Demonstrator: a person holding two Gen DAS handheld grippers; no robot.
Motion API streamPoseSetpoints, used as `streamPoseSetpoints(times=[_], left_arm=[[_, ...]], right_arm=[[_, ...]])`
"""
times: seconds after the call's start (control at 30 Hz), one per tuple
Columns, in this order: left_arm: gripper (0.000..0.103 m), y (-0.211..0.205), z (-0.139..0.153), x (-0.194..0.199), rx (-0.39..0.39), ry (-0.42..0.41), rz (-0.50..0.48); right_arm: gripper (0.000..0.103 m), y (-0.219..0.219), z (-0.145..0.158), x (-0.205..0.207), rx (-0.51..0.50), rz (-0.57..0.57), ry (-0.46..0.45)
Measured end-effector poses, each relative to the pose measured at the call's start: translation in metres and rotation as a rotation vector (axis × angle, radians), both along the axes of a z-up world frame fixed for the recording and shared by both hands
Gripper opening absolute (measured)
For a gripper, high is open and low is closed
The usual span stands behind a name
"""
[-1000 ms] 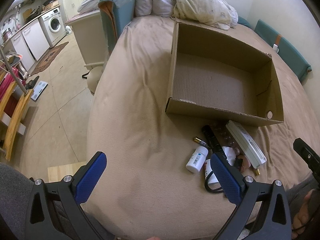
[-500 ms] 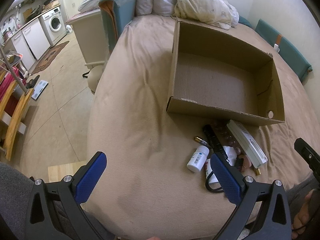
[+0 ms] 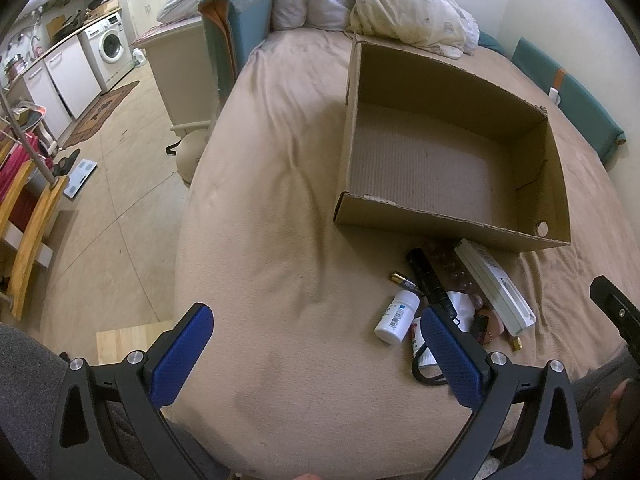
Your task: Organize rigid objects
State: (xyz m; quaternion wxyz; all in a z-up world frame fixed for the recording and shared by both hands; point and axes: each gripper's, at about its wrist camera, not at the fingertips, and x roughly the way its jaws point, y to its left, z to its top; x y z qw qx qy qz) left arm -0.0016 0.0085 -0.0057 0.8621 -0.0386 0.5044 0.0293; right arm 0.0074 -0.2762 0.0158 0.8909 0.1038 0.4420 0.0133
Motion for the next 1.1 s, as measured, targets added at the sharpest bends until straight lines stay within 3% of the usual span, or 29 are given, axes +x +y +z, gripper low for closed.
streamPoseSetpoints(times=[0.77, 1.1], left_arm=[[0.103, 0.0006, -0.0008, 0.0009, 0.002, 0.016, 0.009], [0.103, -0.0002, -0.005, 0.0013, 0.039, 0.017, 0.014]], right_arm=[[0.103, 0.0, 0.0002, 0.0001, -0.002, 0.001, 0.001], [0.103, 0.001, 0.0024, -0.0008, 0.009, 0.001, 0.004]])
